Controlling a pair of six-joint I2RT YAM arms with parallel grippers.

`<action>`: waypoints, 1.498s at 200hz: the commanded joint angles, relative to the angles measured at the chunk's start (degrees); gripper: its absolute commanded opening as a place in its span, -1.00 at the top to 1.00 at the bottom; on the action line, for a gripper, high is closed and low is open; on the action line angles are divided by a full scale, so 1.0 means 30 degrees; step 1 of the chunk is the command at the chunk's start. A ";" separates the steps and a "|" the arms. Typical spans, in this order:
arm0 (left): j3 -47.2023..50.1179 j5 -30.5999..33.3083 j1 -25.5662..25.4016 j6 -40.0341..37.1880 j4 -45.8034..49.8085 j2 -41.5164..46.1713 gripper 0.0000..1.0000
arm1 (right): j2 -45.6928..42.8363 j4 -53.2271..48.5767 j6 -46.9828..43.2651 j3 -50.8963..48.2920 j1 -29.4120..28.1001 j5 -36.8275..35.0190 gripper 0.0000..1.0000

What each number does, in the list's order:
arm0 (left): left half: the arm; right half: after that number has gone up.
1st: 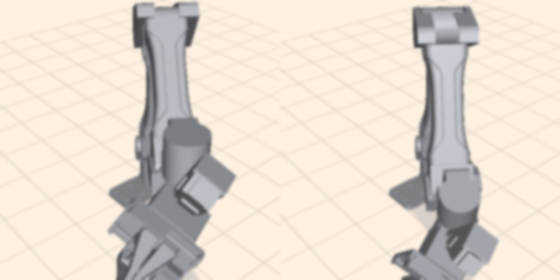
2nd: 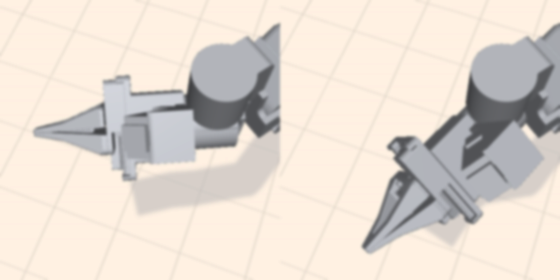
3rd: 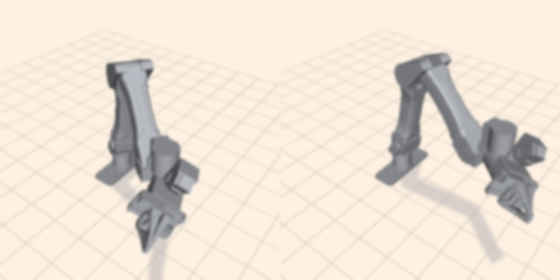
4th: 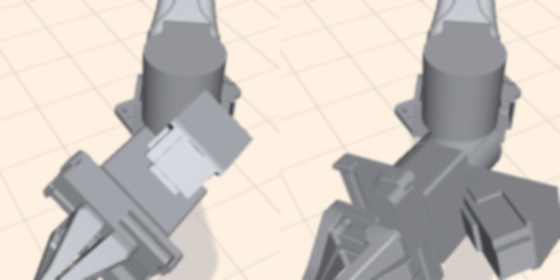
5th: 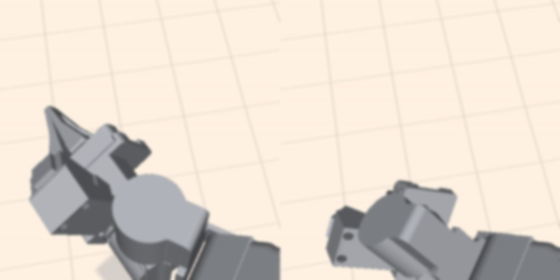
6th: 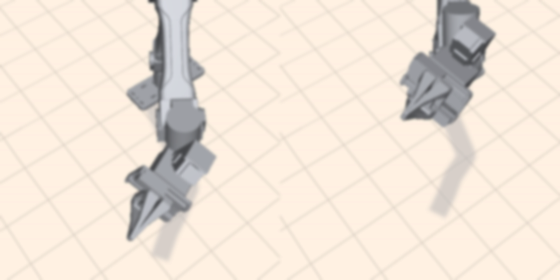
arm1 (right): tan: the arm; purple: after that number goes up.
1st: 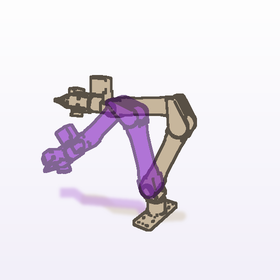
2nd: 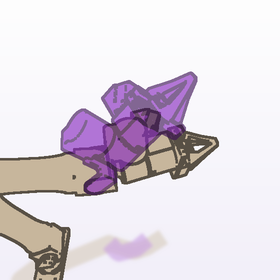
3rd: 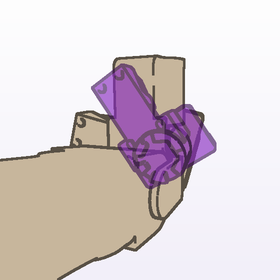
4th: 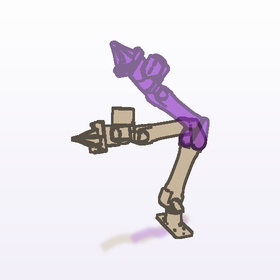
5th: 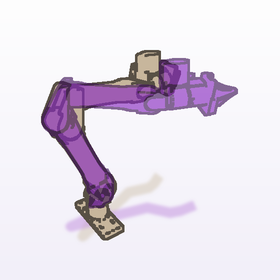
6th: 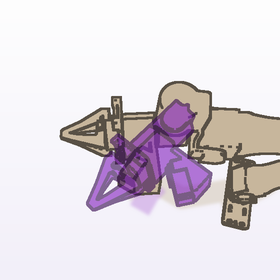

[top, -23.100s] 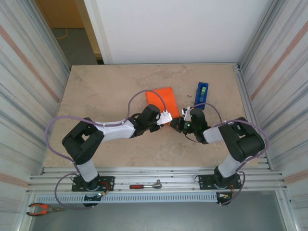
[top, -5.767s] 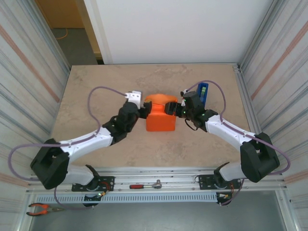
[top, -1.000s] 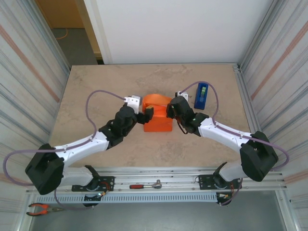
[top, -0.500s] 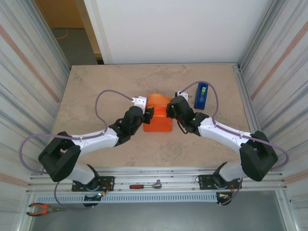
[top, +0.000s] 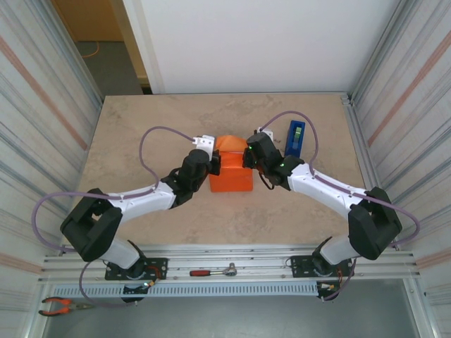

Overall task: Wrap the gift box in paper
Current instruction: Fold the wrapping paper for the gift box.

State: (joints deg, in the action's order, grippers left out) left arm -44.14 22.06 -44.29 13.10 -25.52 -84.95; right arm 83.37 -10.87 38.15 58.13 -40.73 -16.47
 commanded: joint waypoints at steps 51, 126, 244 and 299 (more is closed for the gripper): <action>0.0687 -0.0625 -0.0118 0.0371 -0.1731 0.0588 1.00 | -0.1071 -0.1685 0.0615 0.0098 0.0340 0.1158 -0.83; 0.1489 -0.0461 -0.0148 0.0612 -0.1956 0.1009 1.00 | -0.2824 -0.3414 0.1039 0.0019 0.1214 0.1239 -0.96; 0.1096 -0.0719 0.0226 0.0670 -0.0701 0.2175 -0.33 | 0.0043 -0.1616 0.1340 -0.1103 0.0175 0.0979 -0.96; -0.0768 -0.2439 0.1918 0.0120 0.3637 0.3955 -0.97 | -0.0078 -0.1706 0.1550 -0.1673 0.0163 0.0752 -0.96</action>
State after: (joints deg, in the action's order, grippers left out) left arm -42.96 17.37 -40.18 14.83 -21.28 -76.62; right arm 82.56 -11.35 42.04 55.20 -39.86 -12.43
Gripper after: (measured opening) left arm 0.979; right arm 0.982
